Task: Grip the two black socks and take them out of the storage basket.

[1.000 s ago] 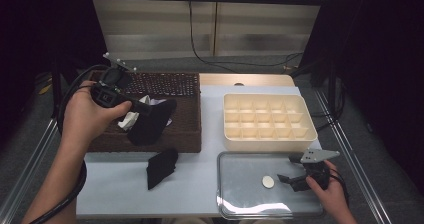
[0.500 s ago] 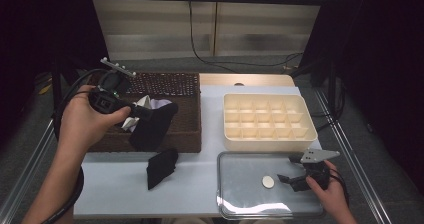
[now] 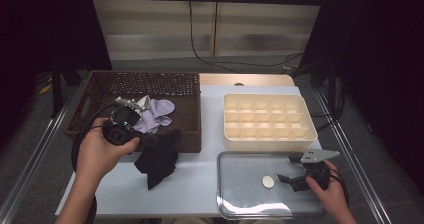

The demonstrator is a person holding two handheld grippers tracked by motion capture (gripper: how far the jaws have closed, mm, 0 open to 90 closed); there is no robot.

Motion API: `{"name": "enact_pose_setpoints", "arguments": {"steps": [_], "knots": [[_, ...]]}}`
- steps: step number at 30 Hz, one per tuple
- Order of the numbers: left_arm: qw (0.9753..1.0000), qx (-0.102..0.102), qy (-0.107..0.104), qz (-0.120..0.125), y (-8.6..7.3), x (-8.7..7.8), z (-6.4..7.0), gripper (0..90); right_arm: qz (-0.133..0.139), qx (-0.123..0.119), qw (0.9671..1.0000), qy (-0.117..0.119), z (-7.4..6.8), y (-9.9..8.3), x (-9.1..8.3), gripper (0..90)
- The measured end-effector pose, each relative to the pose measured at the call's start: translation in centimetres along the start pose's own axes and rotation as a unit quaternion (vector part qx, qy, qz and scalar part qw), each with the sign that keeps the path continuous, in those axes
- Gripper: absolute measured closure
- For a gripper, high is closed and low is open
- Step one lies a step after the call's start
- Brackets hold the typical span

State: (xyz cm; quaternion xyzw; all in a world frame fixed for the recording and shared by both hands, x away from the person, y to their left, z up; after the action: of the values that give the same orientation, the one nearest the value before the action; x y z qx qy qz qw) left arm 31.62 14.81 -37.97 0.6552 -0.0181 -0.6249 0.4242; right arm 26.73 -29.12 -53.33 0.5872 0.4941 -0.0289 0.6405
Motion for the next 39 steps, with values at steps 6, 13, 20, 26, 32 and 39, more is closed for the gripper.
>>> {"name": "enact_pose_setpoints", "arguments": {"steps": [6, 13, 20, 26, 32, 39], "knots": [[0.9999, -0.015, -0.006, 0.003, -1.3, 2.0, -0.2, 86.0, 0.000, 0.000, 1.0000, 0.000, 0.0, 0.0, 0.0, 16.2], [0.9996, -0.026, -0.013, -0.003, -2.3, 4.3, -0.2, 86.0, 0.000, 0.000, 1.0000, 0.000, 0.0, 0.0, 0.0, 16.2], [0.9991, -0.039, -0.019, -0.002, -3.1, 6.2, 0.2, 86.0, 0.000, 0.000, 1.0000, 0.000, 0.0, 0.0, 0.0, 16.2], [0.9991, -0.038, -0.014, -0.009, -4.2, 8.0, 0.5, 86.0, 0.000, -0.001, 1.0000, 0.000, 0.0, 0.0, 0.0, 16.2], [0.9988, -0.045, -0.018, -0.001, -4.7, 9.1, 0.8, 85.6, 0.000, 0.000, 1.0000, 0.000, 0.0, 0.0, 0.0, 16.2], [0.9990, -0.041, -0.018, -0.001, -5.2, 10.7, 1.2, 85.4, 0.000, 0.000, 1.0000, 0.000, 0.0, 0.0, 0.0, 16.2]]}}
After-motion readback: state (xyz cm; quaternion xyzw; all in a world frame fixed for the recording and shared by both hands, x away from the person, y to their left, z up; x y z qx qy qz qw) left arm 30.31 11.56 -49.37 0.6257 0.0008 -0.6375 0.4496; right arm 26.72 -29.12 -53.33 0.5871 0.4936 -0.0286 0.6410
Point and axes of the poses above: each handheld gripper's, and its own axes: x roughly forward along the jaws, y roughly out of its top, z roughly to its right, the point moved 7 cm from there along x, roughly forward along the jaws, and after that the axes turned 11 degrees about x, right-handed, at the moved point
